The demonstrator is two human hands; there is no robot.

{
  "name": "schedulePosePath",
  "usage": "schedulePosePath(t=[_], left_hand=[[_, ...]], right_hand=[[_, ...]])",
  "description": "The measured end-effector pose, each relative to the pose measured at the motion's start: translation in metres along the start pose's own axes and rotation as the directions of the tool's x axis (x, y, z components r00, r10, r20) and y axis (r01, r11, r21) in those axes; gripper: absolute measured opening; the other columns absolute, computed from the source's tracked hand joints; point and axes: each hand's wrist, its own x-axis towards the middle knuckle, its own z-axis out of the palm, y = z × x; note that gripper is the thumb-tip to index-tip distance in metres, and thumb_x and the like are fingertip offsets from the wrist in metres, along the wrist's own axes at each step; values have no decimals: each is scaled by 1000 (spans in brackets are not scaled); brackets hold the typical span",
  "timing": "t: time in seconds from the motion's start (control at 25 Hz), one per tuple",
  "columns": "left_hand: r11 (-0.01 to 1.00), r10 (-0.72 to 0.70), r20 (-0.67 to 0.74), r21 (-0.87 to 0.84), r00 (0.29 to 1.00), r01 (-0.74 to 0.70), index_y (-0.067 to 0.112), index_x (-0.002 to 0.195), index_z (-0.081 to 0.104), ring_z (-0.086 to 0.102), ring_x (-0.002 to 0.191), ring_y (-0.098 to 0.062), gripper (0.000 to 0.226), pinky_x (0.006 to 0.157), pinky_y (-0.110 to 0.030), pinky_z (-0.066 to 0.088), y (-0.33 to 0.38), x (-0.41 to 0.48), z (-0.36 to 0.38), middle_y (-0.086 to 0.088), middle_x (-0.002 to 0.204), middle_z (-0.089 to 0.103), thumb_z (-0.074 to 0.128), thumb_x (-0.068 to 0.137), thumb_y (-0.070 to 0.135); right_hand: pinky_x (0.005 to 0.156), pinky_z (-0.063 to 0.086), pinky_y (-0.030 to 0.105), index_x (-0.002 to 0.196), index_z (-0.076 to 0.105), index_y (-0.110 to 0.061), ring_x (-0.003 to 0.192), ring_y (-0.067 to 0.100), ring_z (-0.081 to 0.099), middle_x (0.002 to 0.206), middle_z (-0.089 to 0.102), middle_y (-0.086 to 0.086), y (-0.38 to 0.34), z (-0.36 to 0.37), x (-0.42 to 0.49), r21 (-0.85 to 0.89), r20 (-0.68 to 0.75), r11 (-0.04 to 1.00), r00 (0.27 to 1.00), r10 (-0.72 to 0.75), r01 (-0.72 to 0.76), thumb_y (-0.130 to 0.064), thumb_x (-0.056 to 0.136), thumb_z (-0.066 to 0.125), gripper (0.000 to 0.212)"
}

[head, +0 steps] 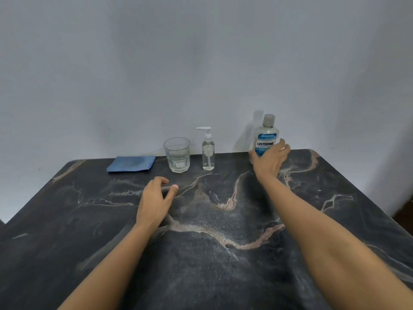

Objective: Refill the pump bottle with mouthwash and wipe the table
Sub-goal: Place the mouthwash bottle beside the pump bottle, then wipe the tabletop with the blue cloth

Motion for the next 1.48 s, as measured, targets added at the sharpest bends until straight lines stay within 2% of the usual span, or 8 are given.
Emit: schedulePosePath(t=[0.08,0.24,0.44,0.52,1.0,1.12,1.24,1.48], left_hand=[[998,-51,-33,32,998,52,14,114,56,54,105,-17,36,85,-33,46,-22,-8,-30,-2,113,59,58,92,42],[984,-155,-99,74,983,162,12,114,56,55,104,-19,36,82,-33,45,-55,-26,-74,-4,113,60,57,93,41],[980,-181,-116,59,977,188,14,105,57,54,103,-19,28,81,-30,41,-79,-48,-99,0,104,58,59,92,38],[985,-159,-121,48,980,166,16,105,57,54,102,-18,29,82,-31,43,-83,-52,-100,2,103,58,58,91,41],[992,-109,-148,50,983,117,19,102,56,53,97,-13,35,81,-34,49,-89,-44,-91,6,98,57,52,91,52],[993,-116,-149,16,982,119,19,101,57,53,96,-13,31,79,-31,47,-84,-47,-95,6,96,58,53,92,48],[992,-126,-136,-27,983,123,17,102,57,54,100,-16,25,79,-28,44,-77,-58,-102,4,100,59,53,94,40],[985,-157,-97,-85,983,149,14,106,57,54,105,-16,25,86,-33,46,-22,-122,-101,1,107,59,52,96,36]], right_hand=[[103,40,44,137,33,-3,126,37,35,142,27,22,-16,1,-32,-65,-49,969,969,-241,237,-18,85,64,62],[95,44,32,115,57,-9,116,22,49,137,37,9,-65,13,-100,127,350,749,678,-647,650,-14,91,54,25],[109,32,37,119,60,-9,131,29,38,149,30,11,-109,79,-165,188,737,665,344,-582,722,-20,97,43,30],[107,34,45,128,54,-11,131,34,35,156,20,8,-115,104,-173,81,811,597,295,-505,798,-21,99,37,35],[105,29,48,142,37,-12,132,34,30,153,26,7,-134,177,-175,-163,826,537,413,-385,828,-20,98,35,45],[98,40,43,132,48,-10,120,31,40,137,45,9,-129,154,-176,-3,741,614,415,-529,789,-21,91,52,42],[90,42,32,110,60,-9,104,18,47,112,57,4,-124,101,-177,270,548,751,545,-634,602,-16,83,67,29],[66,41,15,98,58,-13,87,13,54,101,60,-4,-109,-28,-174,428,444,841,733,-515,331,-9,87,61,12]])
